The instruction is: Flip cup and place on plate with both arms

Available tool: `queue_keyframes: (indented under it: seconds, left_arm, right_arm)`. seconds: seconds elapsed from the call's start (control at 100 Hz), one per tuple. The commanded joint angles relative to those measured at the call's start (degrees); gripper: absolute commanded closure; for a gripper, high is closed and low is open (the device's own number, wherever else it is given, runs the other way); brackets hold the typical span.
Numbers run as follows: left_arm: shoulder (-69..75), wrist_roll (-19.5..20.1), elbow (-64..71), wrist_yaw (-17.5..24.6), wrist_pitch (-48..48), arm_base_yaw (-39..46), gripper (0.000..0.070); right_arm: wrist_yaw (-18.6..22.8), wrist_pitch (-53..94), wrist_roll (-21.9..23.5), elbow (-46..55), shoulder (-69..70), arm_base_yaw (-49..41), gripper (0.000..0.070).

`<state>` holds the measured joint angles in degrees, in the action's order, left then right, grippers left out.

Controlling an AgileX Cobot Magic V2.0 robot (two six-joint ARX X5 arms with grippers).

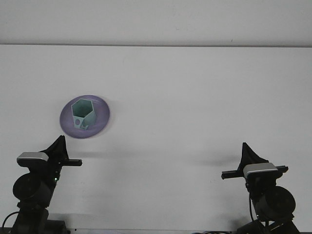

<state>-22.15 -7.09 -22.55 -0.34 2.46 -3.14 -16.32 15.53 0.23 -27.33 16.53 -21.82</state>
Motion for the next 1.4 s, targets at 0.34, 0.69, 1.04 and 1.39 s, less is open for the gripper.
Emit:
queue_keyframes:
  seconds: [0.34, 0.69, 1.04, 1.39]
  left_arm:
    - [5.6, 3.2, 2.3, -0.4, 2.2, 1.0, 0.0685]
    - [22.0, 8.6, 18.9, -0.4, 6.5, 1.0, 0.0685]
    - [22.0, 6.6, 21.7, -0.1, 7.1, 0.8, 0.0685]
    - [21.9, 6.6, 21.7, -0.1, 6.6, 0.8, 0.0685]
  right_arm:
    - [-0.2, -0.6, -0.3, -0.2, 0.2, -0.2, 0.07]
    - [-0.2, -0.6, -0.3, -0.2, 0.2, -0.2, 0.07]
    - [-0.2, -0.5, -0.3, -0.3, 0.0, -0.2, 0.07]
    - [-0.2, -0.6, -0.3, -0.3, 0.0, -0.2, 0.07]
